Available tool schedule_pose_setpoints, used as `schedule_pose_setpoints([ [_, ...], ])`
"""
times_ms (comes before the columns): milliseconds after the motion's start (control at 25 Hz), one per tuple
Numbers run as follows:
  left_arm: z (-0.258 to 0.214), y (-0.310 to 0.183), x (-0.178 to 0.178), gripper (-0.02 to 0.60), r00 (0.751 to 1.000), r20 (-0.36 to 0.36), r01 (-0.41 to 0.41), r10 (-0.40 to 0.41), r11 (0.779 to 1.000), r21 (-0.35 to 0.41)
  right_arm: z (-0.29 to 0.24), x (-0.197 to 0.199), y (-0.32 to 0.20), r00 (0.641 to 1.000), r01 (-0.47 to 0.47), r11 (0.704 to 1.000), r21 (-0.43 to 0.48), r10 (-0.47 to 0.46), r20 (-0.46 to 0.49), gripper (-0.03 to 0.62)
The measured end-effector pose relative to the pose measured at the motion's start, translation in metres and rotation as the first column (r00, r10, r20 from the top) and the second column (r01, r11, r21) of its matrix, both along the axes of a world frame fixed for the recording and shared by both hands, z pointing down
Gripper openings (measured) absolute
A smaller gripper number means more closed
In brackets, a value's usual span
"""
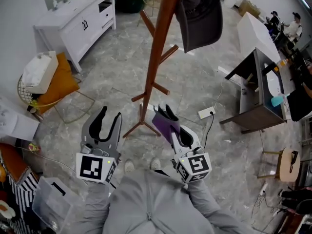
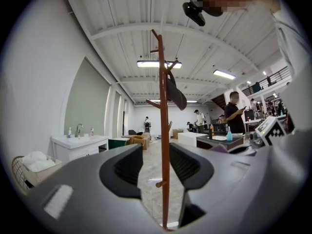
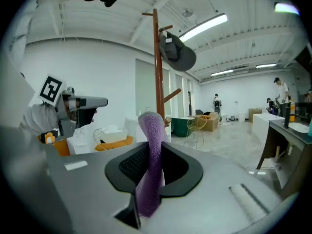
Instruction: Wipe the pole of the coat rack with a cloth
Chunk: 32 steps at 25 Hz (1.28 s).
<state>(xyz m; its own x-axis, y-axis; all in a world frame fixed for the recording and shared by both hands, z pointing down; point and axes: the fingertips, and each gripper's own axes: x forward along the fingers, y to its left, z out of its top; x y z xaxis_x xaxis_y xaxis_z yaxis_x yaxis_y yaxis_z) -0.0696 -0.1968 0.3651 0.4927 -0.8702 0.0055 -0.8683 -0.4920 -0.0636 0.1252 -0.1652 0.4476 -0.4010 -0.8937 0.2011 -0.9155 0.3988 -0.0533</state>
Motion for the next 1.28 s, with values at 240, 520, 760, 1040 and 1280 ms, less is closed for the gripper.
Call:
schedule_pose_setpoints([
  [240,-0.007,0.003,0.005,0.179,1.000,-0.004,-0.003,0.003,1.000,0.016,-0.046,0.028,-0.003,0.995,-0.076,0.992,0.103,0.069,0.071,0.057],
  [520,-0.004,0.006,0.003,0.179,1.000,-0.026,0.009,-0.009,1.000,0.009,-0.075,0.039,-0.005,0.991,-0.113,0.980,0.165,0.099,0.092,0.057],
  [760,-0.009,0.007,0.003,0.179,1.000,-0.019,0.010,-0.010,1.000,0.023,-0.104,0.050,-0.013,0.985,-0.158,0.959,0.234,0.136,0.109,0.057],
  [1040,-0.013,0.007,0.000,0.179,1.000,-0.012,0.011,-0.010,1.000,0.027,-0.128,0.053,-0.018,0.984,-0.176,0.941,0.290,0.160,0.077,0.057],
  [1280,-0.013,0.006,-0.001,0.179,1.000,-0.012,0.008,-0.008,1.000,0.030,-0.129,0.057,-0.017,0.982,-0.191,0.936,0.297,0.178,0.070,0.057],
])
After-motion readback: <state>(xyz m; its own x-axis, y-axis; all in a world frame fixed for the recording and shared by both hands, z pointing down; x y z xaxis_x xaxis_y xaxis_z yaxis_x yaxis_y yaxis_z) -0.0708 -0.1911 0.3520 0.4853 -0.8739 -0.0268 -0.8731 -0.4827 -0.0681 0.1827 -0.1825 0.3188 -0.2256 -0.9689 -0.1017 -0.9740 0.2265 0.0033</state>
